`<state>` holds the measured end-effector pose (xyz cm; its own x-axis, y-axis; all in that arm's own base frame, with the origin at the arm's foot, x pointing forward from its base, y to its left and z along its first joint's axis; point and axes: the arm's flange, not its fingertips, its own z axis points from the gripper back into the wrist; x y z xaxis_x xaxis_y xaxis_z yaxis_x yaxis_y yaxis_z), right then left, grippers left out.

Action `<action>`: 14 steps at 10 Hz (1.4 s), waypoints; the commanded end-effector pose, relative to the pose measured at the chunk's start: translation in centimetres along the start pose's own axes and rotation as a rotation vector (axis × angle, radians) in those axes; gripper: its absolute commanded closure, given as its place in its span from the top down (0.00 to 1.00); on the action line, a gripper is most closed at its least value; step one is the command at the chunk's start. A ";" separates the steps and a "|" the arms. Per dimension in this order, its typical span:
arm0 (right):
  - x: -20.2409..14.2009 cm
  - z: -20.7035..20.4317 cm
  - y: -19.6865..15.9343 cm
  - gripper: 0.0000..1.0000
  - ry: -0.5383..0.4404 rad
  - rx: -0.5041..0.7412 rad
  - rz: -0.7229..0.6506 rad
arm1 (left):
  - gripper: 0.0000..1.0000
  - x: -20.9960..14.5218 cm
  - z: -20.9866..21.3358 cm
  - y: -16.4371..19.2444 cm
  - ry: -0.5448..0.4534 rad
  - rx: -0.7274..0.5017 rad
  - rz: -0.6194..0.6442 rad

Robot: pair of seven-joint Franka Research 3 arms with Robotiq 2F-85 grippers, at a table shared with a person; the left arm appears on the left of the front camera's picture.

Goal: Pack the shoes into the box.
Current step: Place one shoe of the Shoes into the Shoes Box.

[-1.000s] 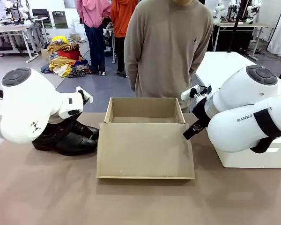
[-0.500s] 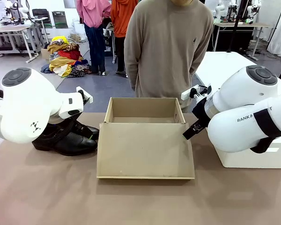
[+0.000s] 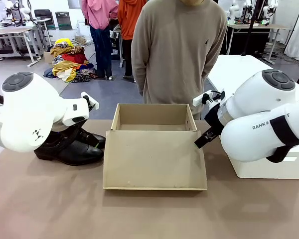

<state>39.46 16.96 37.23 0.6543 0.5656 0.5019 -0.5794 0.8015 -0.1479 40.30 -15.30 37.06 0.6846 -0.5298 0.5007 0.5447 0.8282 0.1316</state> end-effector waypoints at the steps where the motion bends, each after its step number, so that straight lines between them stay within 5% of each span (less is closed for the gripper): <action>1: 1.0 1.6 -0.3 1.00 -0.010 0.031 -0.011 | 1.00 0.6 1.7 0.3 -0.012 0.018 -0.001; 9: 2.1 8.7 -1.7 1.00 -0.109 0.091 0.020 | 1.00 3.3 9.0 1.3 -0.076 0.001 -0.071; 14: -1.1 15.2 -4.5 1.00 -0.323 0.301 0.231 | 1.00 3.2 14.8 3.6 -0.203 -0.240 -0.360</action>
<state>35.94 12.20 51.40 0.3993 0.5937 0.6987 -0.7841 0.6160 -0.0753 37.03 -13.52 50.80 0.3708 -0.6990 0.6114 0.8027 0.5723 0.1675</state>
